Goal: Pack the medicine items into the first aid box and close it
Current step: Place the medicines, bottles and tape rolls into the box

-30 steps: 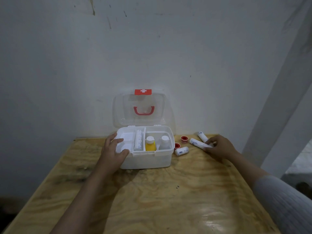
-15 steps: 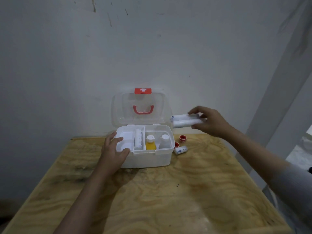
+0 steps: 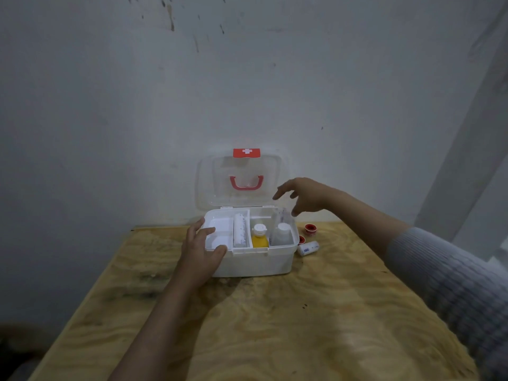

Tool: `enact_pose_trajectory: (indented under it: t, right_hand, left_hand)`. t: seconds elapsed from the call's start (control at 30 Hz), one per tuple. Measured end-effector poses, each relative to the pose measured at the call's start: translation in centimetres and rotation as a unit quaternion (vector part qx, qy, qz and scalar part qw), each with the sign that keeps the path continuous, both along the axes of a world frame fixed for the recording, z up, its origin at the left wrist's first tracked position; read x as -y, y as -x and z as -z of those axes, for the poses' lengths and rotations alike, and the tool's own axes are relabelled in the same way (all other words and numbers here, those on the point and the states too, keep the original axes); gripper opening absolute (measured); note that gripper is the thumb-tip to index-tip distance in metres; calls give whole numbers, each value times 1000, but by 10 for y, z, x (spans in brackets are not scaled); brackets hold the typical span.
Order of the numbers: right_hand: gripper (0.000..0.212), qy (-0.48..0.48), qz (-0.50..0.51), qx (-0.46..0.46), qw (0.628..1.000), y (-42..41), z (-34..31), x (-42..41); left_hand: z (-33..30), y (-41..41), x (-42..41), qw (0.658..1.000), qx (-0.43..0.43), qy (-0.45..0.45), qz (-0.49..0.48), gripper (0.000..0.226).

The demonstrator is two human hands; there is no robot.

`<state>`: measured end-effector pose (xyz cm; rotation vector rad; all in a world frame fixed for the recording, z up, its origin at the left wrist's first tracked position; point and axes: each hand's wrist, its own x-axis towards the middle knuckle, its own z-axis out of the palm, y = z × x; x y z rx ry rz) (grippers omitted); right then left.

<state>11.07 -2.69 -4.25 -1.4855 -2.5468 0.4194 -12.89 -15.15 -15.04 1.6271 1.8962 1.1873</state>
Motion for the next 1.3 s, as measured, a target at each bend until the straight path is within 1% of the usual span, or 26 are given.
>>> enact_pose_trajectory:
  t: [0.1,0.17,0.23,0.3,0.37,0.4,0.5,0.57,0.7,0.93,1.03,1.1,1.13,1.2,1.3]
  right_hand:
    - [49,-42,42,-98,993,-23,9,0]
    - [40,-73,91,-156,981,-41,23,1]
    - [31,-81,133,-186,970,-57,42,2]
    - [26,-64,142,-166,974,-68,63,3]
    - [21,-38,130,-131,982,-72,79,4]
    - [20,-24,120,-113,986,-73,86,3]
    - [27,3,81,-48,996,-69,100,-2]
    - [25,22,68,-29,997,-67,101,-3]
    - [20,59,65,-53,995,-64,100,-7]
    - [17,84,181,-81,977,-44,104,-16]
    - [29,91,236,-94,963,-38,105,-20]
    - [40,89,256,-96,958,-36,104,-20]
    - [42,87,263,-102,955,-36,104,-20]
    - [35,84,274,-132,949,-38,102,-19]
    - [16,70,280,-180,941,-45,92,-12]
  left_hand:
    - [1,1,-1,1000,1,-4,2,47]
    - [2,1,-2,1000,4,-5,0,46]
    - [2,-1,-2,1000,4,-7,-2,45]
    - [2,-1,-1,1000,5,-13,-1,45]
    - [2,-1,-1,1000,7,-19,3,44]
    - [2,-1,-2,1000,7,-20,3,44]
    - [2,0,-2,1000,8,-17,3,43]
    - [3,0,-2,1000,7,-17,3,43]
    - [3,0,-3,1000,-4,-18,-2,42]
    - [5,1,-4,1000,-3,-17,0,43]
    - [6,1,-4,1000,-3,-17,-2,43]
    - [6,1,-4,1000,-3,-17,-3,44]
    - [5,0,-4,1000,-4,-17,-3,44]
    - [5,0,-3,1000,-4,-17,-4,44]
    - [5,1,-3,1000,0,-23,3,44]
